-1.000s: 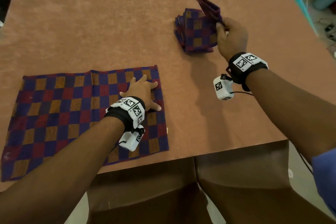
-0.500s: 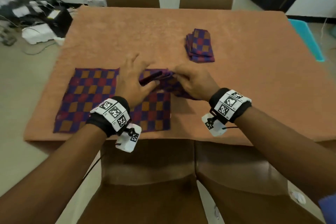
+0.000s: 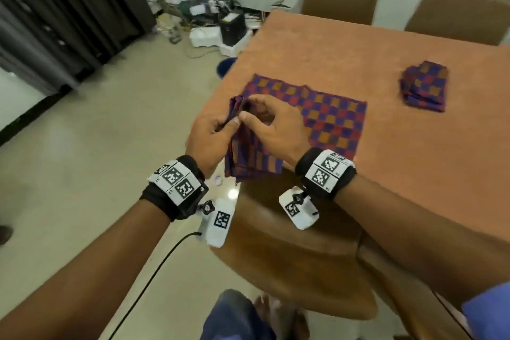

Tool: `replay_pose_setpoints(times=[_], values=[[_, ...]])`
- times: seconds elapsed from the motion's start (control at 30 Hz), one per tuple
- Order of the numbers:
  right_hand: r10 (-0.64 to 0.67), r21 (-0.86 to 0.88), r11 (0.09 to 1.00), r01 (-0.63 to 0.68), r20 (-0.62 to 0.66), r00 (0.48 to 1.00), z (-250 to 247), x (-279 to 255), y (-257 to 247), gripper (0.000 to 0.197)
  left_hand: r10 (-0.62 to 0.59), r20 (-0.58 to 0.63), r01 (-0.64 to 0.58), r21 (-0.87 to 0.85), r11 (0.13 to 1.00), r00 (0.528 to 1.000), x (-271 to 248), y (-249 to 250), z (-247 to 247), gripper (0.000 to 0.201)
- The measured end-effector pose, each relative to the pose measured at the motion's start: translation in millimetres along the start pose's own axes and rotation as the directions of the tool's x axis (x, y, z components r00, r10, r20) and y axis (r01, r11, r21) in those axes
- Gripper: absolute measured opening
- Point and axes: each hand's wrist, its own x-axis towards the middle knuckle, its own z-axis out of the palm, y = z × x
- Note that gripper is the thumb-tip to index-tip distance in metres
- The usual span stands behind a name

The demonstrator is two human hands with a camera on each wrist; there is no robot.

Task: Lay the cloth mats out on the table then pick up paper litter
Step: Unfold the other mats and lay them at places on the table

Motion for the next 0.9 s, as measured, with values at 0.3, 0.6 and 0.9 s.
replay_pose_setpoints(times=[0.3, 0.6, 0.9], values=[[0.119, 0.14, 0.97, -0.197, 0.434, 0.893, 179.0, 3.8, -76.8, 0.018, -0.284, -0.034, 0.274, -0.178, 0.945, 0.958, -42.3, -66.0, -170.1, 0.024], [0.098, -0.039, 0.995, -0.091, 0.56, 0.823, 349.9, 47.5, -116.8, 0.021, -0.269, -0.051, 0.269, -0.005, 0.963, 0.962, -25.2, -158.5, -342.4, 0.02], [0.162, 0.09, 0.967, -0.238, 0.505, 0.848, 445.1, 86.4, -137.9, 0.025, -0.39, 0.049, 0.391, -0.206, 0.897, 0.92, 32.1, -183.3, -419.5, 0.028]])
